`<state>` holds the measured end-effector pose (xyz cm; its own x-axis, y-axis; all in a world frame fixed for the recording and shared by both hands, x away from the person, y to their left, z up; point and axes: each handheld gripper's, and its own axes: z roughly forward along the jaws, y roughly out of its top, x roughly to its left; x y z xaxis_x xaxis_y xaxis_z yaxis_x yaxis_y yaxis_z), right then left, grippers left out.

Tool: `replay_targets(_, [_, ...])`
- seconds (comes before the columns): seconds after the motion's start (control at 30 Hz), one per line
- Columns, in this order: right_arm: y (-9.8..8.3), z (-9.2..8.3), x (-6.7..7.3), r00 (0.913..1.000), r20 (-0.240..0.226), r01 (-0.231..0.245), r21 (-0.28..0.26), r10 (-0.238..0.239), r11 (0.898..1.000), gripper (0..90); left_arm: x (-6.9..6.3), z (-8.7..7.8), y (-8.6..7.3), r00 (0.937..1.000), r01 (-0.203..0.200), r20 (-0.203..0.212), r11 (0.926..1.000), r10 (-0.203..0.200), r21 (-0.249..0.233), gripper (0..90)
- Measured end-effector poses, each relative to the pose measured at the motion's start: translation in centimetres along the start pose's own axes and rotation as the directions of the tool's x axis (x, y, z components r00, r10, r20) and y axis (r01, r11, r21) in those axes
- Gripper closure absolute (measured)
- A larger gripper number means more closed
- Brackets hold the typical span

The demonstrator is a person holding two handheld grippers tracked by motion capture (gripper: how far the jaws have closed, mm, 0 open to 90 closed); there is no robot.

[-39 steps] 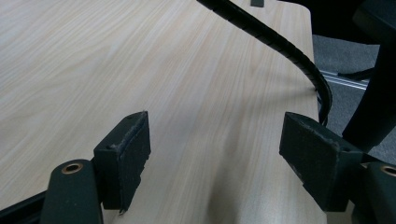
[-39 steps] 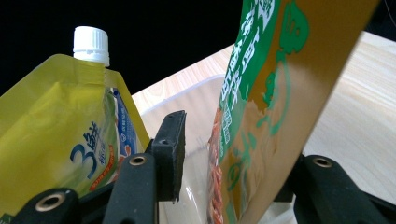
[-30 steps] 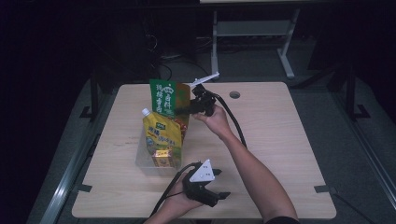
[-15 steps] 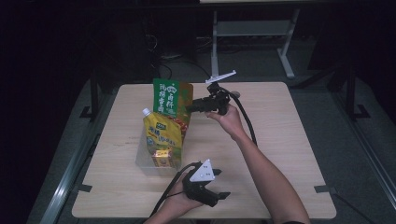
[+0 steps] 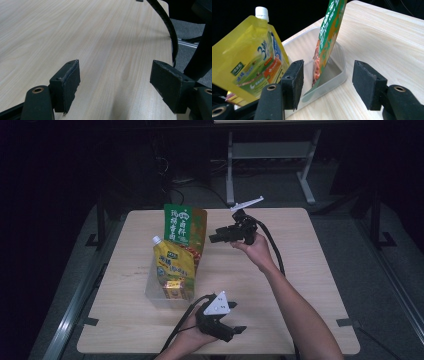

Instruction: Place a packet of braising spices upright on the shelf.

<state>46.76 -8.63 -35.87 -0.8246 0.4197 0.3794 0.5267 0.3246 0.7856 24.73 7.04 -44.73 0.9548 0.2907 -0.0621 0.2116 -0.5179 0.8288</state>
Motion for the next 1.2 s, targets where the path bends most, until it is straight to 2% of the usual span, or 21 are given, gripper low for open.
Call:
replay_targets(0.3, [-0.4,-1.6,0.4,0.9998,0.008,0.016,0.015,-0.016,1.0,40.8,0.1,-0.2,0.0,1.0,0.0,-0.007,1.0,0.0,-0.003,23.6])
replay_targets(0.4, [-0.8,-2.2,0.6,0.9992,0.027,0.031,0.011,-0.031,0.999,41.1,0.1,-0.2,0.0,1.0,0.0,-0.006,1.0,0.0,-0.002,23.6])
replay_targets(0.57, [-1.8,-3.0,0.4,0.9997,0.019,0.016,0.03,-0.017,0.999,40.1,0.1,-0.1,0.0,1.0,0.0,-0.006,1.0,0.0,0.002,23.6])
replay_targets(0.7, [-2.6,-3.7,0.6,0.9993,0.029,0.023,0.011,-0.023,1.0,39.9,0.1,-0.1,0.0,0.9999,-0.002,-0.01,1.0,0.002,0.002,23.6])
replay_targets(0.8, [-3.2,-4.3,0.5,0.9998,0.017,0.002,0.017,-0.002,1.0,38.8,0.2,0.0,0.0,0.9998,-0.014,-0.012,0.9999,0.015,0.007,23.5])
replay_targets(0.9, [-3.8,-4.8,0.7,0.9992,0.036,0.015,0.006,-0.015,1.0,39.0,0.1,0.0,-0.1,0.9999,-0.001,-0.011,0.9999,0.001,0.011,23.3])
replay_targets(1.03, [-4.7,-5.4,0.7,0.9992,0.039,0.004,0.015,-0.004,1.0,38.7,0.3,-0.1,0.0,0.9998,-0.009,-0.017,0.9999,0.009,0.012,22.8])
replay_targets(1.07, [-4.9,-5.6,0.7,0.999,0.043,0.005,0.015,-0.005,1.0,38.6,0.3,-0.1,0.0,0.9998,0.001,-0.019,0.9999,0.0,0.011,22.6])
replay_targets(1.1, [-5.1,-5.8,0.6,0.9991,0.043,-0.005,0.014,0.004,1.0,38.0,0.4,-0.2,0.0,0.9997,-0.012,-0.024,0.9998,0.012,0.015,22.5])
replay_targets(1.2, [-5.7,-6.3,0.7,0.9991,0.04,-0.012,0.022,0.011,1.0,37.1,0.3,-0.1,0.0,0.9997,0.001,-0.025,1.0,-0.001,0.007,22.5])
